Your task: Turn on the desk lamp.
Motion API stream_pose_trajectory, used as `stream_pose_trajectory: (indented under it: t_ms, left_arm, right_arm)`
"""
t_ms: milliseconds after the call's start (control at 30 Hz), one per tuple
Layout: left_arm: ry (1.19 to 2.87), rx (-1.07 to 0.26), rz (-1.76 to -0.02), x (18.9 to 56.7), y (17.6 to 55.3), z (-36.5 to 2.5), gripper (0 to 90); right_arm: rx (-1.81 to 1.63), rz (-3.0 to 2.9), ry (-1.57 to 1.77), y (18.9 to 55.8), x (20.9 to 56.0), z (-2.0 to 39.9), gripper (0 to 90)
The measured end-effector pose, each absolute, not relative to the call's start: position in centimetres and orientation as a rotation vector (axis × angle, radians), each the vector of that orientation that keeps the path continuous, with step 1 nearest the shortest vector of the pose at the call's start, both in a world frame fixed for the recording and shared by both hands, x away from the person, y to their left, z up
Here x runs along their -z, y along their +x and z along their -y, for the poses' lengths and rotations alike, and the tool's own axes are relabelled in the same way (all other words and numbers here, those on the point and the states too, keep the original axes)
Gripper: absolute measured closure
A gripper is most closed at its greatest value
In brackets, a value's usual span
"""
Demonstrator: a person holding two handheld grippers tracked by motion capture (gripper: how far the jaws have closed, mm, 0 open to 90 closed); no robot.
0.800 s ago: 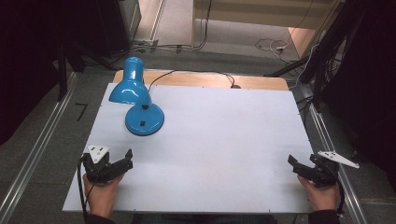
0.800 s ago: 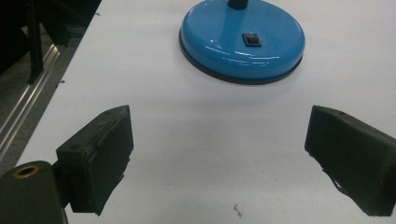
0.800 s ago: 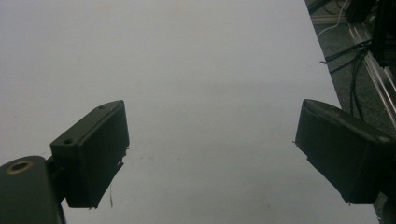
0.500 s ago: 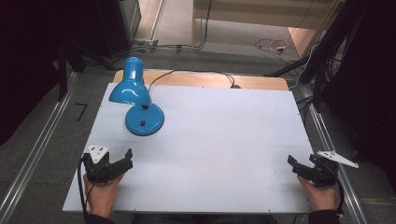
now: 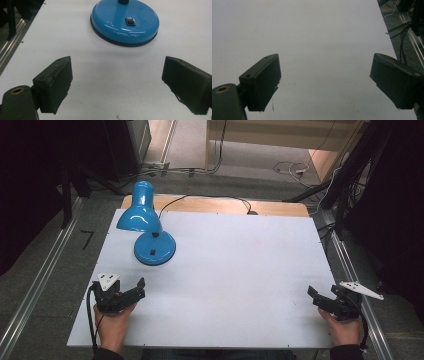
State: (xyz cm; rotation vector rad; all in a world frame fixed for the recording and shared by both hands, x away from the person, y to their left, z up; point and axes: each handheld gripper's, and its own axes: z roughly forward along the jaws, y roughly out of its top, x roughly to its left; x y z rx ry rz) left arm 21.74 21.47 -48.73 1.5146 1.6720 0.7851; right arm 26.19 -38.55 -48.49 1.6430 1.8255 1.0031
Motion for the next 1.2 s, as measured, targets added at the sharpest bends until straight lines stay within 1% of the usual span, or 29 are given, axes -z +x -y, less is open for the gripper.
stream_pose_trajectory:
  t_ms: [567, 700, 1200]
  left_arm:
    - [1.526, -0.782, -1.667, 48.6, 23.3, -20.7, 10.3]
    - [1.523, -0.778, -1.673, 48.7, 23.5, -20.6, 12.2]
    - [1.512, -0.758, -1.688, 48.7, 24.1, -21.1, 12.3]
  right_arm:
    - [-1.003, -1.825, 1.638, 26.2, 48.5, 38.6, 8.2]
    - [-0.999, -1.824, 1.639, 26.2, 48.5, 38.5, 8.3]
    - [-0.994, -1.826, 1.64, 26.2, 48.5, 38.5, 8.2]
